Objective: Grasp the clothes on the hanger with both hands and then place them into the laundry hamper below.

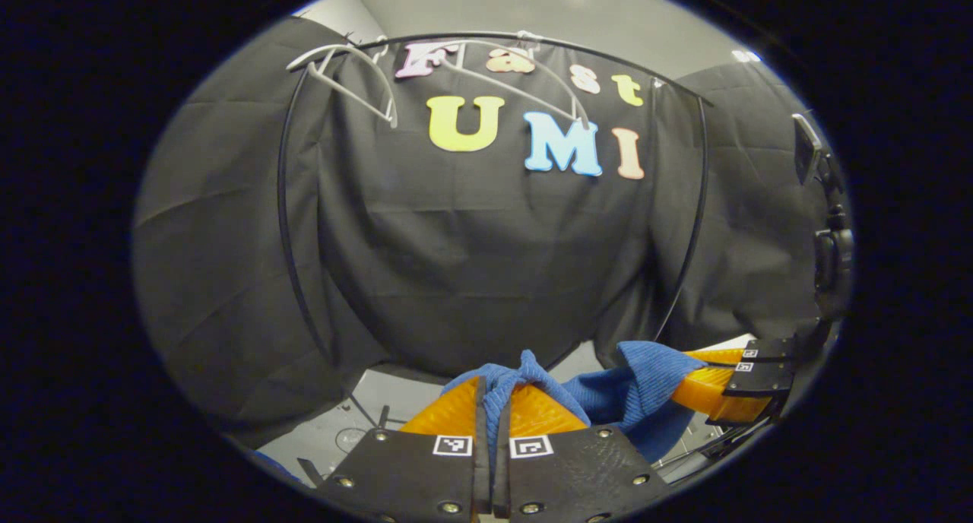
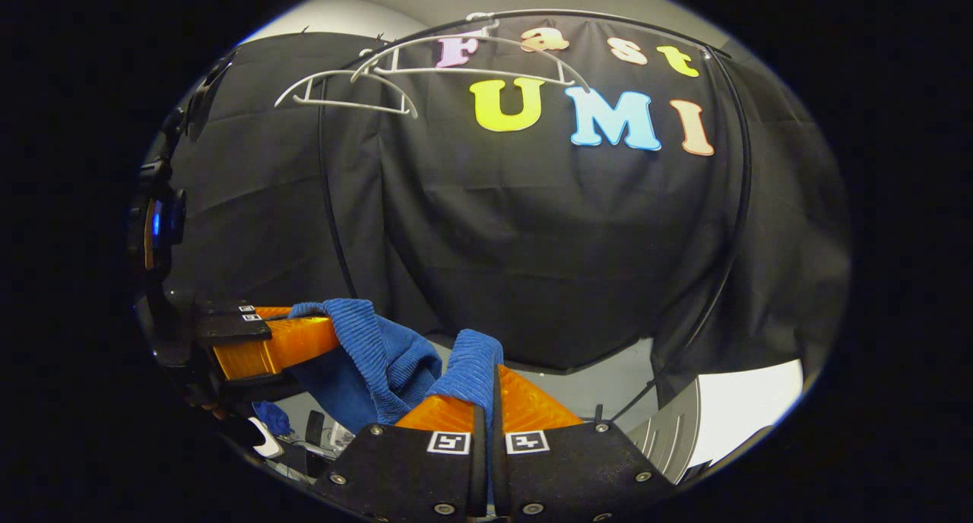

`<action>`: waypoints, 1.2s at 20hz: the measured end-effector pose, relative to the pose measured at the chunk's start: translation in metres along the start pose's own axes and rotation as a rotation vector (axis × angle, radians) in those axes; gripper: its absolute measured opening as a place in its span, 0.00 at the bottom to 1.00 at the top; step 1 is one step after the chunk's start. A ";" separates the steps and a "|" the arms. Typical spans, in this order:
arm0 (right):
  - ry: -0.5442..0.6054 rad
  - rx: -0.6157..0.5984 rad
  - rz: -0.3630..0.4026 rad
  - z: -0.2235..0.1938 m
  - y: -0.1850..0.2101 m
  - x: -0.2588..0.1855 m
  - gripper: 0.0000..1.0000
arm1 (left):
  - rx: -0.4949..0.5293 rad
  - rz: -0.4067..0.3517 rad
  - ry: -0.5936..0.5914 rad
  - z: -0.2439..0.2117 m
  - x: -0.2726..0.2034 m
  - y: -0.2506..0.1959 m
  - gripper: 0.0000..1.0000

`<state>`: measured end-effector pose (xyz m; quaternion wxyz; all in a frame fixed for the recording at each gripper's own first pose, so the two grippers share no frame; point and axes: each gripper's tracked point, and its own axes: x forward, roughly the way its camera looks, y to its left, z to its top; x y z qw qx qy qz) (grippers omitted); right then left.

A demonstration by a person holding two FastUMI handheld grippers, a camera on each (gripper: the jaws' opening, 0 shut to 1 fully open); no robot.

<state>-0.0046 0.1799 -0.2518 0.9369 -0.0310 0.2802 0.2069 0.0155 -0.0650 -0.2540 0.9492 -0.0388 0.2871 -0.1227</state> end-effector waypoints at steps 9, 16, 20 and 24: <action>0.212 -0.025 -0.030 -0.082 -0.006 0.004 0.55 | 0.010 -0.001 0.109 -0.057 -0.001 0.008 0.62; 0.079 0.005 -0.064 -0.020 -0.009 -0.021 0.94 | 0.051 0.021 -0.057 0.018 -0.034 0.019 0.98; -0.073 0.020 -0.090 0.045 -0.011 -0.051 0.93 | 0.052 0.027 -0.189 0.080 -0.065 0.022 0.98; -0.235 0.034 -0.125 0.113 -0.021 -0.089 0.92 | 0.032 0.030 -0.317 0.143 -0.104 0.025 1.00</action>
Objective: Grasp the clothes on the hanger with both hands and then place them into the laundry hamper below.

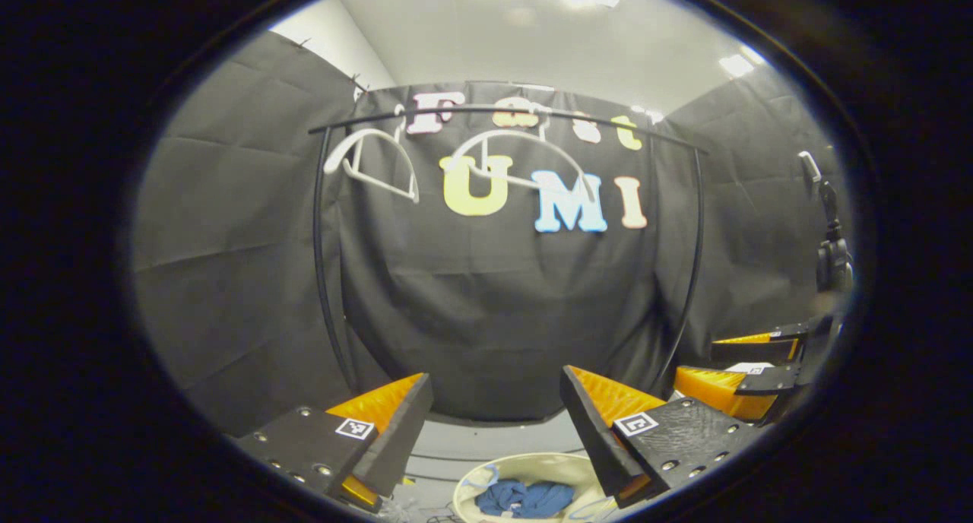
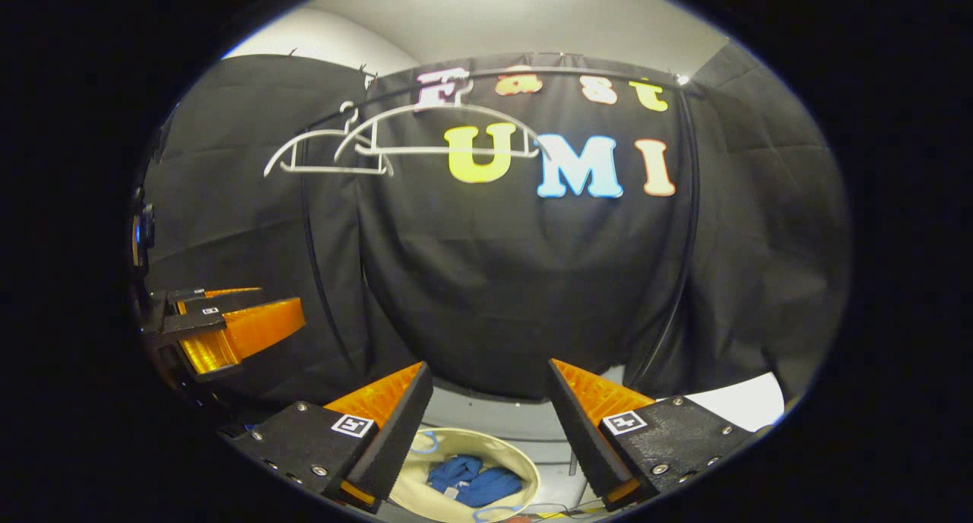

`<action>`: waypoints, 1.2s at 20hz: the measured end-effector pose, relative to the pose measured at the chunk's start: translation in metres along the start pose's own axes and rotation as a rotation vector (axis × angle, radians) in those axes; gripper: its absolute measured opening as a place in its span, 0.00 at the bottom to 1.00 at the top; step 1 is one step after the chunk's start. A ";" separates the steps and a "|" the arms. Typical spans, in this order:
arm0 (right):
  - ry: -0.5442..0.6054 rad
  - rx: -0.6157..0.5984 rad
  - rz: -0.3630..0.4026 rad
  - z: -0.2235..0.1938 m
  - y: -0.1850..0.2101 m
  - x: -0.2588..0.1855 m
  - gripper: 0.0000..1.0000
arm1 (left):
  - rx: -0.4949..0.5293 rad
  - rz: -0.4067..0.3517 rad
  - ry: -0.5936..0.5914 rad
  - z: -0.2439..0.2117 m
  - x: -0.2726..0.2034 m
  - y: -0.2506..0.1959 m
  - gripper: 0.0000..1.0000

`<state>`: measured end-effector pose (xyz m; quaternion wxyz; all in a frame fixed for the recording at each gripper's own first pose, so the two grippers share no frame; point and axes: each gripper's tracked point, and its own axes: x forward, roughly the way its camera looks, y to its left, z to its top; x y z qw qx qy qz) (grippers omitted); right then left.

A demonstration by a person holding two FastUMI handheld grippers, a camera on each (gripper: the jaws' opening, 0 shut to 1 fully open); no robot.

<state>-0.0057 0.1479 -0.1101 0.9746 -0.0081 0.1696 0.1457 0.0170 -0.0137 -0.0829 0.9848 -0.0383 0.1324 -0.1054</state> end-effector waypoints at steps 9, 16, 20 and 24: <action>-0.245 0.012 -0.143 0.108 -0.057 -0.053 0.93 | -0.025 0.066 -0.216 0.115 -0.046 0.032 1.00; -0.332 0.000 -0.272 0.126 -0.102 -0.089 0.92 | 0.041 0.134 -0.270 0.134 -0.059 0.066 1.00; -0.368 -0.006 -0.297 0.130 -0.109 -0.101 0.93 | 0.060 0.153 -0.310 0.144 -0.067 0.074 1.00; -0.397 0.015 -0.297 0.137 -0.105 -0.106 0.93 | 0.075 0.161 -0.332 0.152 -0.070 0.076 1.00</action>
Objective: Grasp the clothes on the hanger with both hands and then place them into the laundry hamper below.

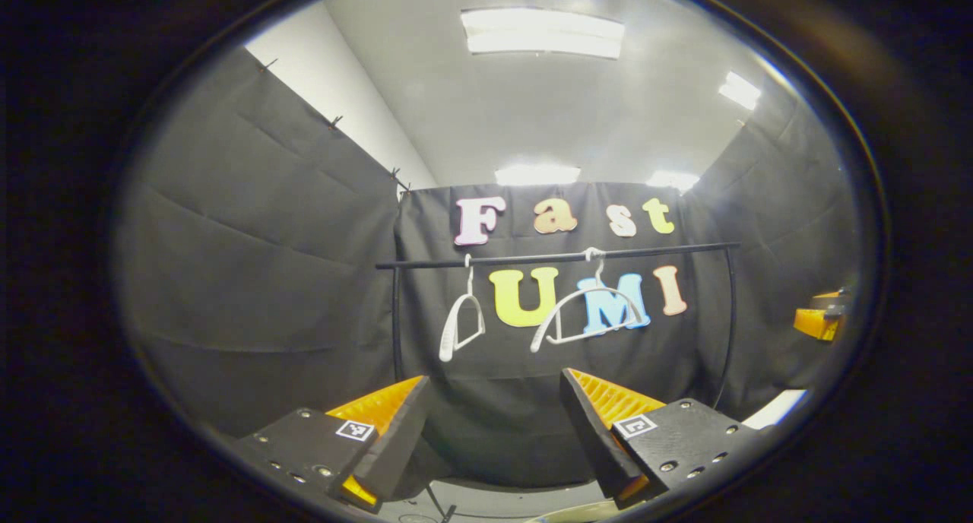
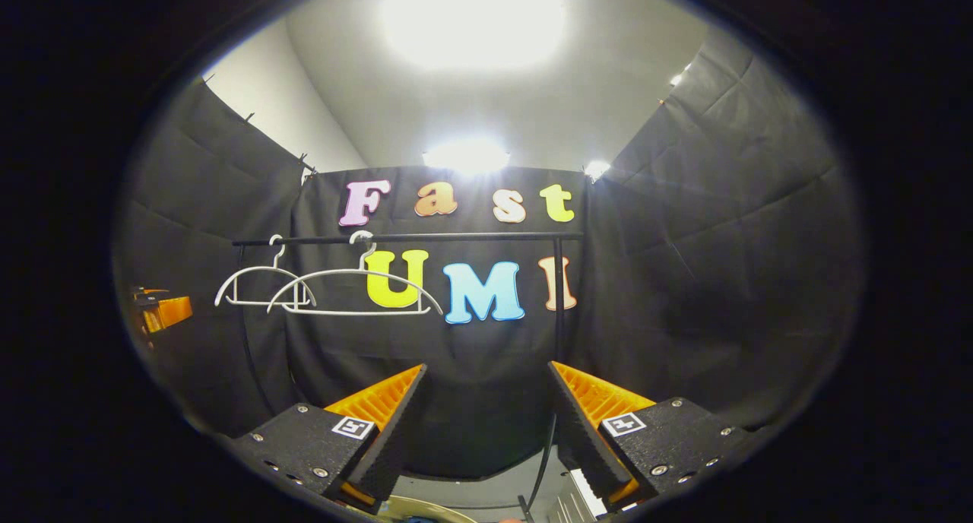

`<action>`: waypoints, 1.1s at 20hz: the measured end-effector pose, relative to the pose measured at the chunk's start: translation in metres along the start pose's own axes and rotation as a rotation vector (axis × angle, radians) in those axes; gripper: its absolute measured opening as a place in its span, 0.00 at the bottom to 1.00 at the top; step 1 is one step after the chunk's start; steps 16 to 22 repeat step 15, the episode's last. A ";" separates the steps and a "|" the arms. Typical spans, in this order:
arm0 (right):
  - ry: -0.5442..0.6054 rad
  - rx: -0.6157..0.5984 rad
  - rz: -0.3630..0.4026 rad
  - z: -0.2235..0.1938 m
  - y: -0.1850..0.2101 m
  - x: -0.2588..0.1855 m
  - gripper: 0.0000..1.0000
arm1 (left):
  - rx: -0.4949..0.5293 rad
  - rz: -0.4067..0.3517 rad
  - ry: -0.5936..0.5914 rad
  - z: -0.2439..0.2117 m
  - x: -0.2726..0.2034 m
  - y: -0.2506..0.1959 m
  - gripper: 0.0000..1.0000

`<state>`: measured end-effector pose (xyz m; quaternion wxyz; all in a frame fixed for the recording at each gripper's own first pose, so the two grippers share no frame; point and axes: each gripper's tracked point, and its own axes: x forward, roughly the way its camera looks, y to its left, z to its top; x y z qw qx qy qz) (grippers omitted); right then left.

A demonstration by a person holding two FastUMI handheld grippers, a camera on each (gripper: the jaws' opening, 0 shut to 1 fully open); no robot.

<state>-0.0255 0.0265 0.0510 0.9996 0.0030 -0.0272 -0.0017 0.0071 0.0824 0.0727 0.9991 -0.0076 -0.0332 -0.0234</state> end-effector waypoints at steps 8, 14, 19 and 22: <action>-0.023 0.005 -0.007 0.009 0.003 0.004 0.93 | 0.001 0.013 0.003 -0.009 0.002 0.008 1.00; -0.029 0.013 -0.017 0.011 0.000 0.009 0.93 | 0.008 0.016 -0.007 -0.007 0.002 0.011 1.00; -0.028 0.012 -0.018 0.011 0.001 0.008 0.93 | 0.009 0.015 -0.008 -0.008 0.003 0.011 1.00; -0.028 0.012 -0.018 0.011 0.001 0.008 0.93 | 0.009 0.015 -0.008 -0.008 0.003 0.011 1.00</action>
